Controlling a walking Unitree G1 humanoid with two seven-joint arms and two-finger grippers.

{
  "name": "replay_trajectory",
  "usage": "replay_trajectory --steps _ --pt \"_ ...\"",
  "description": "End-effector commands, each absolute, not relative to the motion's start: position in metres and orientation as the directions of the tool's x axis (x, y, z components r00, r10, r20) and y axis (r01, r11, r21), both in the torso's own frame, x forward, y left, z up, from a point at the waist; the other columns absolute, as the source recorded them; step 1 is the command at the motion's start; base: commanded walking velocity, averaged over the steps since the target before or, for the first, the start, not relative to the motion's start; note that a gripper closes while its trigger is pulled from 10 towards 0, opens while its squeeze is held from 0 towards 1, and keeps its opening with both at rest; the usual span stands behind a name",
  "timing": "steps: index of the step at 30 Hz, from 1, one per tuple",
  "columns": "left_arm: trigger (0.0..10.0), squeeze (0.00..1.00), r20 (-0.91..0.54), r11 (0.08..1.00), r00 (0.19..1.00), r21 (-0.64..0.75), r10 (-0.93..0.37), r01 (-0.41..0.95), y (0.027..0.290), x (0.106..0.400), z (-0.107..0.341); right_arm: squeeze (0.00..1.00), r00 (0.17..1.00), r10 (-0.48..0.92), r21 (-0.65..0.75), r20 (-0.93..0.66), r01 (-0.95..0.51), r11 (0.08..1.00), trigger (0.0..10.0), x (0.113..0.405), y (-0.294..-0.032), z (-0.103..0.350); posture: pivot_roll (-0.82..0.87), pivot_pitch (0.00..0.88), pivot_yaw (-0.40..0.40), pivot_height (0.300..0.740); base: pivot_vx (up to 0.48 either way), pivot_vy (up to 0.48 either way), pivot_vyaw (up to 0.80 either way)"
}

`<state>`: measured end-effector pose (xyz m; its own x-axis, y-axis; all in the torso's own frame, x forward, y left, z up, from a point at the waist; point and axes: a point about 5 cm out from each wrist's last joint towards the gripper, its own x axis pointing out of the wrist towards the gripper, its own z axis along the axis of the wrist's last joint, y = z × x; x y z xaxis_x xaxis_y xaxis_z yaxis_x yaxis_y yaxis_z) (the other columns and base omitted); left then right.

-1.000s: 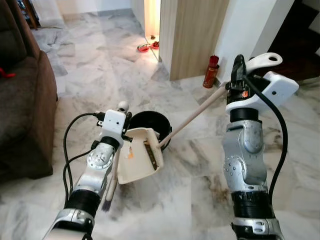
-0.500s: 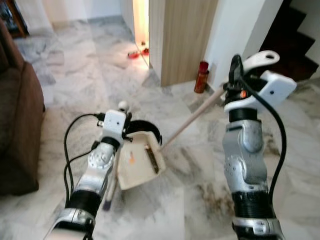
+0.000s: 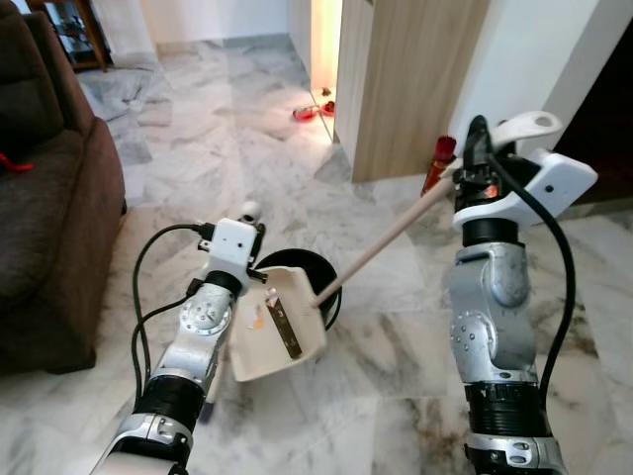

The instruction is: Sweep floor

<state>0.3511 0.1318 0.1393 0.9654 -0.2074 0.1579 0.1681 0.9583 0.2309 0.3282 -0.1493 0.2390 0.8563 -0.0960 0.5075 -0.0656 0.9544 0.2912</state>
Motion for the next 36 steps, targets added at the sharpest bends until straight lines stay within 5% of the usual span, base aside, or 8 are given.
replay_trajectory --steps 1,36 --pt "10.0 0.00 0.200 0.955 0.957 0.253 -0.209 0.155 0.135 0.353 0.151 0.00 0.817 -0.087 0.301 0.570 -0.110 0.947 10.0 0.324 -0.144 0.256 0.14 0.037 -0.032 0.740 0.292 0.000 0.00" --pt "10.0 0.00 0.178 0.952 0.967 0.277 -0.183 0.129 0.149 0.349 0.147 0.00 0.816 -0.068 0.316 0.574 -0.145 0.938 10.0 0.326 -0.138 0.258 0.15 0.038 -0.034 0.740 0.266 0.000 0.00"
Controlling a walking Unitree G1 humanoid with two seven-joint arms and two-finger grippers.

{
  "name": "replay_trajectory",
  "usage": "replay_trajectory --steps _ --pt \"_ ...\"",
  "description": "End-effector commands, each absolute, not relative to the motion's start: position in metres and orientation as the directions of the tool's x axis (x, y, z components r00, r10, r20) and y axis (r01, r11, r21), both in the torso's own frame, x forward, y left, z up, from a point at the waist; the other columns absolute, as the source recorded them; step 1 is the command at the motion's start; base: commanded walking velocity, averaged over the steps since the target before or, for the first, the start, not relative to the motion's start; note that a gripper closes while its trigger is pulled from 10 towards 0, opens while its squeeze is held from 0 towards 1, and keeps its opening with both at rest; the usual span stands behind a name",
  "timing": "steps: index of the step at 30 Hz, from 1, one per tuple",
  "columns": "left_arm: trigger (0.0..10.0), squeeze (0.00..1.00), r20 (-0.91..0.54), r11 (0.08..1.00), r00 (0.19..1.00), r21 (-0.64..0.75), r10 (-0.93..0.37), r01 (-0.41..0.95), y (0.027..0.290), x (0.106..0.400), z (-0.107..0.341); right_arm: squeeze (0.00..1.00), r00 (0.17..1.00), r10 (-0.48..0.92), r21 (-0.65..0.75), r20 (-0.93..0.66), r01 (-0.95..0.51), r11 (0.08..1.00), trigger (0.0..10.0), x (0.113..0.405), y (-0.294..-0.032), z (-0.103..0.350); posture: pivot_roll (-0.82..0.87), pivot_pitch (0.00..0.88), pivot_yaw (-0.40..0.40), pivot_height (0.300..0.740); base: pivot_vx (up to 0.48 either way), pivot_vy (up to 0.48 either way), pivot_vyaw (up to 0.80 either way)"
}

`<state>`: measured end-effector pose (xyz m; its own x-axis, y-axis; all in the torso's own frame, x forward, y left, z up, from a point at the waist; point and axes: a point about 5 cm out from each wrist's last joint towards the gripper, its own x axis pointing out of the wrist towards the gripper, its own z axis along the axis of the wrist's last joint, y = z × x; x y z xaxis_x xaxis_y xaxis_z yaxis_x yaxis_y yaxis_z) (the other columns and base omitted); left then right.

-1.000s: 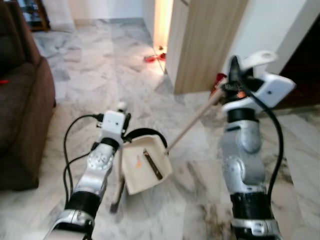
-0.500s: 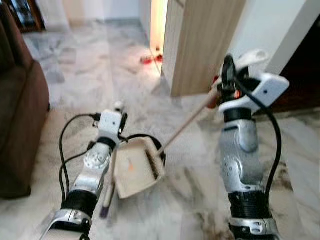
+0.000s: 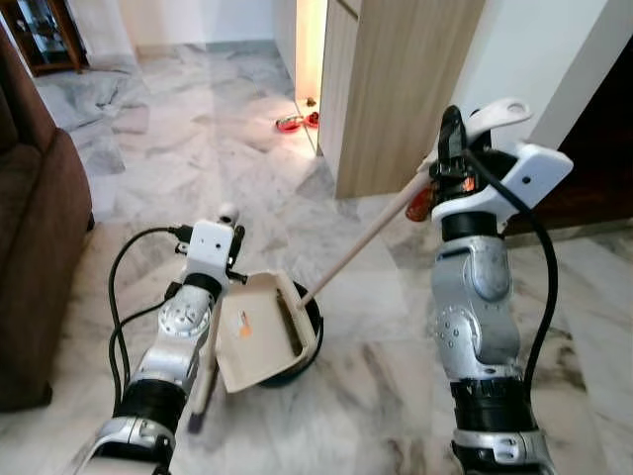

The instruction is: Sweep floor

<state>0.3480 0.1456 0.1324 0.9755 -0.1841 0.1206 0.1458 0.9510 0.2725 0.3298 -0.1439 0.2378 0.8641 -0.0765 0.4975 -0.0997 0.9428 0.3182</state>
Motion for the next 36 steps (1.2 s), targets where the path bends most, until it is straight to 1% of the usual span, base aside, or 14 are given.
replay_trajectory --steps 1,9,12,14,20,26,27,30,36 --pt "10.0 0.00 0.177 0.952 0.967 0.276 -0.183 0.129 0.150 0.349 0.146 0.00 0.816 -0.068 0.317 0.574 -0.145 0.937 10.0 0.326 -0.138 0.259 0.15 0.039 -0.034 0.740 0.000 0.000 0.00" --pt "10.0 0.00 0.183 0.954 0.966 0.271 -0.183 0.130 0.150 0.348 0.146 0.00 0.808 -0.057 0.318 0.586 -0.165 0.934 10.0 0.325 -0.132 0.262 0.15 0.041 -0.035 0.740 0.000 0.000 0.00" --pt "10.0 0.00 0.185 0.953 0.965 0.271 -0.187 0.133 0.149 0.348 0.147 0.00 0.793 -0.055 0.304 0.607 -0.168 0.938 10.0 0.322 -0.129 0.265 0.15 0.042 -0.035 0.740 0.000 0.000 0.00" --pt "10.0 0.00 0.186 0.953 0.964 0.270 -0.191 0.137 0.148 0.347 0.147 0.00 0.775 -0.037 0.283 0.630 -0.185 0.941 10.0 0.318 -0.122 0.268 0.15 0.044 -0.035 0.740 0.000 0.000 0.00" --pt "10.0 0.00 0.187 0.947 0.960 0.284 -0.207 0.149 0.145 0.346 0.146 0.00 0.758 -0.004 0.244 0.652 -0.206 0.948 10.0 0.315 -0.110 0.272 0.15 0.042 -0.036 0.740 0.000 0.000 0.00" --pt "10.0 0.00 0.188 0.947 0.959 0.283 -0.210 0.152 0.144 0.346 0.146 0.00 0.727 -0.027 0.221 0.686 -0.172 0.960 10.0 0.310 -0.105 0.278 0.15 0.041 -0.035 0.740 0.000 0.000 0.00" --pt "10.0 0.00 0.189 0.946 0.958 0.284 -0.214 0.155 0.144 0.346 0.146 0.00 0.701 -0.034 0.188 0.713 -0.144 0.972 10.0 0.307 -0.102 0.282 0.15 0.039 -0.035 0.740 0.000 0.000 0.00" --pt "10.0 0.00 0.189 0.945 0.957 0.285 -0.219 0.160 0.143 0.346 0.146 0.00 0.669 -0.018 0.127 0.743 -0.114 0.985 10.0 0.302 -0.096 0.287 0.15 0.037 -0.034 0.740 0.000 0.000 0.00" --pt "10.0 0.00 0.188 0.941 0.955 0.292 -0.229 0.169 0.141 0.345 0.146 0.00 0.626 -0.010 0.081 0.779 -0.085 0.993 10.0 0.296 -0.089 0.292 0.15 0.038 -0.036 0.740 0.000 0.000 0.00"
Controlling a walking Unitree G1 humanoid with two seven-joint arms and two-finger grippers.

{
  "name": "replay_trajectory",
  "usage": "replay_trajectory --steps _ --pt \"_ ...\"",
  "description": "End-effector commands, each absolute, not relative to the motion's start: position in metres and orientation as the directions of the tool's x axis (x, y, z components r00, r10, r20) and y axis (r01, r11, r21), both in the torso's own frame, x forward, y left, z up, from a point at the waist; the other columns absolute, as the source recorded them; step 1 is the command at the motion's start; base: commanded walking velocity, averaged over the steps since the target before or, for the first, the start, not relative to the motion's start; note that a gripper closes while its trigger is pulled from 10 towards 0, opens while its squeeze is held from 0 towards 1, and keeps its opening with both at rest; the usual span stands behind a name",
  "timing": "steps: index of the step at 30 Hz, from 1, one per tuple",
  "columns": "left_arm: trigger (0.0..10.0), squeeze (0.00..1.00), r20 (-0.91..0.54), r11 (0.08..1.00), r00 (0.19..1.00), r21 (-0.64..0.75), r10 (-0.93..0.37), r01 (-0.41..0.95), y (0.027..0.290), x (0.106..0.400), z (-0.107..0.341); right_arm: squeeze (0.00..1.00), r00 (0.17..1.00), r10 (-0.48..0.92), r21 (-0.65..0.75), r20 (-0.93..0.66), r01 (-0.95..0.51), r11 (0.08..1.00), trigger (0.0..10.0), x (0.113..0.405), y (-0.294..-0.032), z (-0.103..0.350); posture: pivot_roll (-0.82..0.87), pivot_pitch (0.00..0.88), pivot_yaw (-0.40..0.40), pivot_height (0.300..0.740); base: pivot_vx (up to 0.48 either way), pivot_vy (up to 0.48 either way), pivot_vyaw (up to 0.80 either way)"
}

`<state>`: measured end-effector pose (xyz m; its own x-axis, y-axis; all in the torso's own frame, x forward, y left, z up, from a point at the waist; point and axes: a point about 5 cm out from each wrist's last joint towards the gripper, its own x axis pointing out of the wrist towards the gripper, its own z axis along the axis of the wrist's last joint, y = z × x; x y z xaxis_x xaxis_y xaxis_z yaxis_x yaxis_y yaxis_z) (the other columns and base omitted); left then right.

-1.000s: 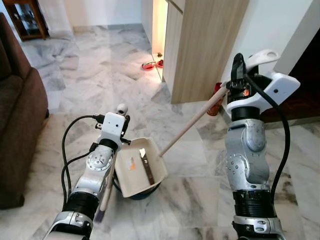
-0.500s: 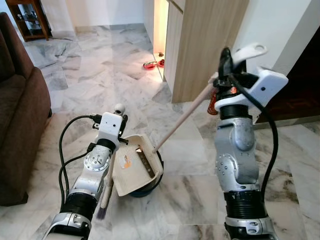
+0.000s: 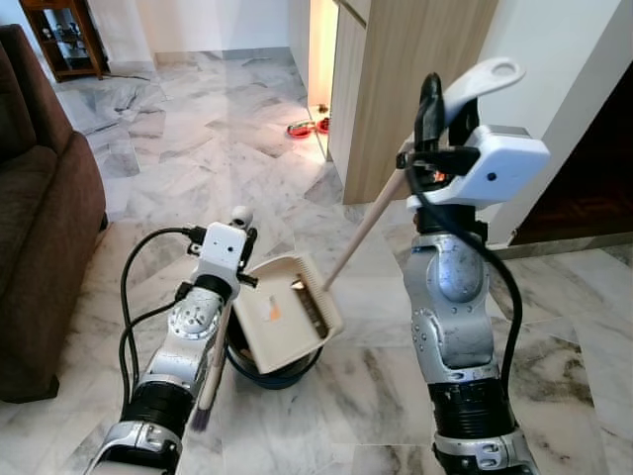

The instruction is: Sweep floor

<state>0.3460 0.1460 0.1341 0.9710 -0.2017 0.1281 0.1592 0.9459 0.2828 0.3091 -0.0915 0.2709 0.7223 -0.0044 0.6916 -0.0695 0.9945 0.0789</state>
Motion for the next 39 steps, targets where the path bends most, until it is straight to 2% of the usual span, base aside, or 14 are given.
replay_trajectory --steps 1,8,21,25,37,39 --pt "10.0 0.00 0.188 0.941 0.955 0.293 -0.230 0.169 0.141 0.345 0.146 0.00 0.617 -0.005 0.071 0.787 -0.082 0.994 10.0 0.294 -0.087 0.293 0.15 0.038 -0.036 0.740 0.000 0.000 0.00" --pt "10.0 0.00 0.188 0.940 0.954 0.295 -0.232 0.170 0.140 0.345 0.146 0.00 0.540 0.029 0.012 0.841 -0.072 0.997 10.0 0.281 -0.071 0.302 0.15 0.044 -0.038 0.740 0.000 0.000 0.00" --pt "10.0 0.00 0.185 0.935 0.953 0.308 -0.241 0.177 0.140 0.344 0.144 0.00 0.476 0.082 -0.022 0.876 -0.131 0.991 10.0 0.260 -0.045 0.302 0.15 0.050 -0.042 0.740 0.000 0.000 0.00" --pt "10.0 0.00 0.184 0.934 0.953 0.309 -0.242 0.178 0.139 0.344 0.144 0.00 0.428 0.159 -0.101 0.889 -0.156 0.983 10.0 0.252 -0.032 0.302 0.14 0.052 -0.042 0.740 0.000 0.000 0.00" --pt "10.0 0.00 0.184 0.930 0.949 0.316 -0.255 0.188 0.136 0.343 0.144 0.00 0.419 0.215 -0.129 0.882 -0.223 0.966 10.0 0.241 -0.014 0.293 0.14 0.051 -0.044 0.740 0.000 0.000 0.00" --pt "10.0 0.00 0.182 0.930 0.950 0.316 -0.255 0.189 0.136 0.343 0.143 0.00 0.444 0.210 -0.114 0.871 -0.233 0.966 10.0 0.242 -0.012 0.292 0.15 0.051 -0.044 0.740 0.000 0.000 0.00"
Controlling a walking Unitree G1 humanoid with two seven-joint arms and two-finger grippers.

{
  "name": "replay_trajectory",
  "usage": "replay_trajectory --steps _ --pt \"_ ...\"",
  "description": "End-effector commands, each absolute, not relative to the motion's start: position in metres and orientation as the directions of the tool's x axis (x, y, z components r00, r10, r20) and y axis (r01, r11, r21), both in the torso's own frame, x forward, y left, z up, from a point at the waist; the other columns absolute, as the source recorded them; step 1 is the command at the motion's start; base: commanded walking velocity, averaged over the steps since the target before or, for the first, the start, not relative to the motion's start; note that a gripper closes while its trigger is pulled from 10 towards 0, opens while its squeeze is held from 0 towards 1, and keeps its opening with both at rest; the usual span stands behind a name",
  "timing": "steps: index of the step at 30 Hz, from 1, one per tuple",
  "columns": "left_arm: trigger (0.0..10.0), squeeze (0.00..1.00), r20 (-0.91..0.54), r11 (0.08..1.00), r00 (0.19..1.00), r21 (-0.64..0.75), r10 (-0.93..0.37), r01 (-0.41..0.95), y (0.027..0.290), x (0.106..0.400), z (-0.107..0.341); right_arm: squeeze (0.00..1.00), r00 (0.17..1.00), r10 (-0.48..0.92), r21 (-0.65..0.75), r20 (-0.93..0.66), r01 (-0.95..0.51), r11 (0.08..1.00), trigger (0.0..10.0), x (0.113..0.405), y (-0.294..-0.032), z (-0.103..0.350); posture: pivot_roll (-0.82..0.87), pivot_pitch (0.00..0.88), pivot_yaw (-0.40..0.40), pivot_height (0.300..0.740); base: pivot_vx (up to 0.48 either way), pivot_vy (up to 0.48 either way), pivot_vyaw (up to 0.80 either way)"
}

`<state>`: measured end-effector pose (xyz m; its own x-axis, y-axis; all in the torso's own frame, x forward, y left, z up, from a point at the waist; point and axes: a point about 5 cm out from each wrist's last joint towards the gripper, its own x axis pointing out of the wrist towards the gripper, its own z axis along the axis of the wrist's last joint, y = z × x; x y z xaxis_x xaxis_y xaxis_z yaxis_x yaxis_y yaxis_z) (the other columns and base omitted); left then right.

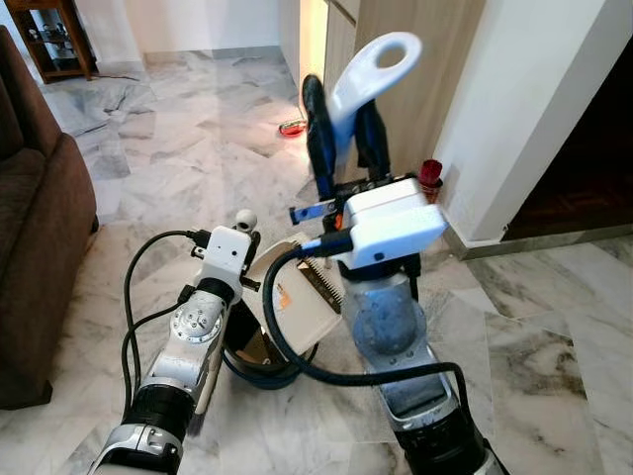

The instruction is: Sweep floor

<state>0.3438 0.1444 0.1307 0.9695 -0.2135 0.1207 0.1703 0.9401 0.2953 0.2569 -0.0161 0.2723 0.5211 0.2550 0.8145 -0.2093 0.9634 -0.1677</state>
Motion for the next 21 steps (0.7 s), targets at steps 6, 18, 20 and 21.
replay_trajectory --steps 6,18,20,21 --pt "10.0 0.00 0.182 0.944 0.957 0.282 -0.226 0.170 0.141 0.344 0.143 0.00 0.641 0.068 0.117 0.764 -0.241 0.964 10.0 0.265 -0.026 0.280 0.15 0.051 -0.045 0.740 0.000 0.000 0.00" --pt "10.0 0.00 0.194 0.946 0.959 0.289 -0.207 0.146 0.144 0.344 0.145 0.00 0.772 -0.086 0.290 0.630 -0.131 0.948 10.0 0.295 -0.071 0.266 0.15 0.044 -0.045 0.740 0.000 0.000 0.00" --pt "10.0 0.00 0.194 0.946 0.959 0.289 -0.207 0.146 0.144 0.344 0.145 0.00 0.772 -0.088 0.287 0.629 -0.125 0.950 10.0 0.296 -0.073 0.266 0.15 0.044 -0.045 0.740 0.000 0.000 0.00" --pt "10.0 0.00 0.193 0.946 0.959 0.289 -0.209 0.148 0.143 0.344 0.145 0.00 0.774 -0.100 0.285 0.625 -0.107 0.952 10.0 0.299 -0.081 0.265 0.14 0.042 -0.043 0.740 0.000 0.000 0.00"
